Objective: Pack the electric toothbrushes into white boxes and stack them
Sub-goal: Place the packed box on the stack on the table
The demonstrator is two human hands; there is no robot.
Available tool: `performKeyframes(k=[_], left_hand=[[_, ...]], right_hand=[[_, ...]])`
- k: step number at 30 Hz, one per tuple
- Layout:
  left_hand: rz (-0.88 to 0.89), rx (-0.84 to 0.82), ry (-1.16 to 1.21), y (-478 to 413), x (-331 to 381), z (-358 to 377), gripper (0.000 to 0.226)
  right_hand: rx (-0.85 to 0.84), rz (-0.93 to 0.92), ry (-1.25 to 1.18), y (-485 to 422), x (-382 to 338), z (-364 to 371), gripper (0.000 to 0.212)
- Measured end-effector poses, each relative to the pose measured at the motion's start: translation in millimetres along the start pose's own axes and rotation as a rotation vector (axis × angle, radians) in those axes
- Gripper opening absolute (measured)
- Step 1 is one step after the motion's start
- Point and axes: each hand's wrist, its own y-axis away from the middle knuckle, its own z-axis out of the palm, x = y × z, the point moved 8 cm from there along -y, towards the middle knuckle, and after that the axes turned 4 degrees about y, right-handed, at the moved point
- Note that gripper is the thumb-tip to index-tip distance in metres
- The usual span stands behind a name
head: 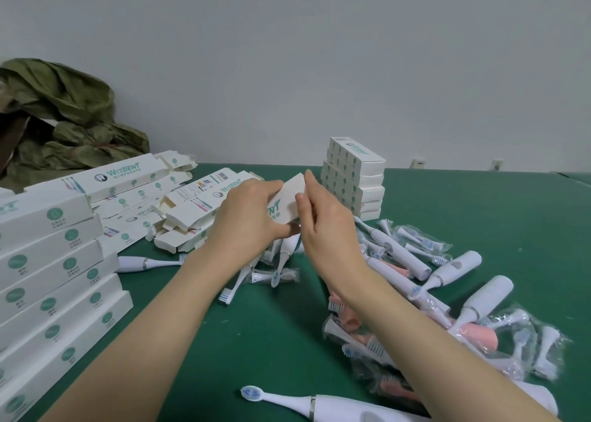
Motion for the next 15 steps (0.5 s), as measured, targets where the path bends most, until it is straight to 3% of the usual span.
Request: performKeyframes(k=[4, 7, 10, 12, 15], left_hand=[[0.035, -0.006, -0.086, 0.3, 4.6, -6.4, 0.022], [0.029, -0.08, -0.166, -0.2, -0.8, -6.2, 0.051], [0.052, -0.117, -0.221, 0.2, -1.0, -4.7, 0.062], [0.038, -0.031, -0.2, 0.6, -1.6, -7.9, 0.074], [-0.049, 0.161, -0.046, 1.8, -12.3, -18.8, 0.058]], right_hand=[[-0.152, -0.109, 0.136, -5.9, -5.0, -0.5, 0.058], [-0.357, -0.263, 0.283, 0.6, -9.1, 4.0, 0.084], [-0.267, -0.273, 0.394, -3.9, -7.8, -3.5, 0.075], [-0.189, -0.209, 0.325, -11.3, -4.7, -11.8, 0.066], [0.019, -0.056, 0.215, -36.4, 13.6, -40.3, 0.058]])
